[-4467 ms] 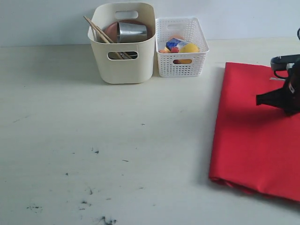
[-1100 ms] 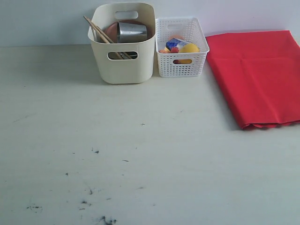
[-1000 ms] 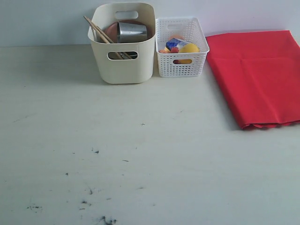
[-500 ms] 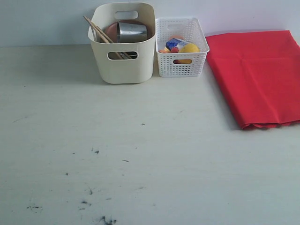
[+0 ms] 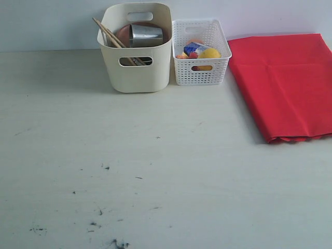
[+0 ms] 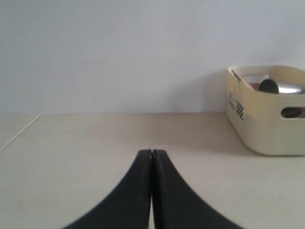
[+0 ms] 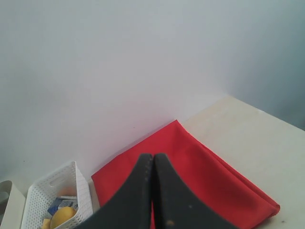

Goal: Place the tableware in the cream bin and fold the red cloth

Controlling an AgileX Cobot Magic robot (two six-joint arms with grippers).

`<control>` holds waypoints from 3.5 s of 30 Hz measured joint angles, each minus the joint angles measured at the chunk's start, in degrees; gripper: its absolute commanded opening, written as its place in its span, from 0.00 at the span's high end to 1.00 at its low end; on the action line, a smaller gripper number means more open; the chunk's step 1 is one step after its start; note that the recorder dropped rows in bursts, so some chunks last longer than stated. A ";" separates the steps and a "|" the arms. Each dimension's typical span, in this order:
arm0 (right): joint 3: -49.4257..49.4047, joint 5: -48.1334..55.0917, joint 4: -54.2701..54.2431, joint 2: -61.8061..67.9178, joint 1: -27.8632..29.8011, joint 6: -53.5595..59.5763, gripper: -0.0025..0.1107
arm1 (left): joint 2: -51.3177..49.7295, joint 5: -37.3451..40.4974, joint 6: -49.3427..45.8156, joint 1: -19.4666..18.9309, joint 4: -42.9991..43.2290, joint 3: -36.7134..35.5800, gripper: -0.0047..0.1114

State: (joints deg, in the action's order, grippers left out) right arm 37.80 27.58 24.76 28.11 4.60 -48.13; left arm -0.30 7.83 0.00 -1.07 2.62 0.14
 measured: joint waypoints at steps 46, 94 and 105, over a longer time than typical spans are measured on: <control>-14.11 -1.80 -32.74 -7.05 0.00 33.98 0.98 | 0.00 7.12 -5.54 0.00 -3.53 -0.15 0.94; -37.50 -12.26 -24.76 -27.71 -7.40 36.97 0.98 | 0.00 7.22 -5.54 0.00 -3.61 -0.15 0.94; -37.50 -12.15 -24.76 -27.71 -7.40 36.97 0.98 | 0.00 7.22 -5.54 0.00 -3.61 -0.15 0.94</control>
State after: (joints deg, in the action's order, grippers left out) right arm 0.30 15.43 0.00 0.40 -2.79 -11.16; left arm -0.30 15.05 -5.54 -1.07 -1.00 -0.01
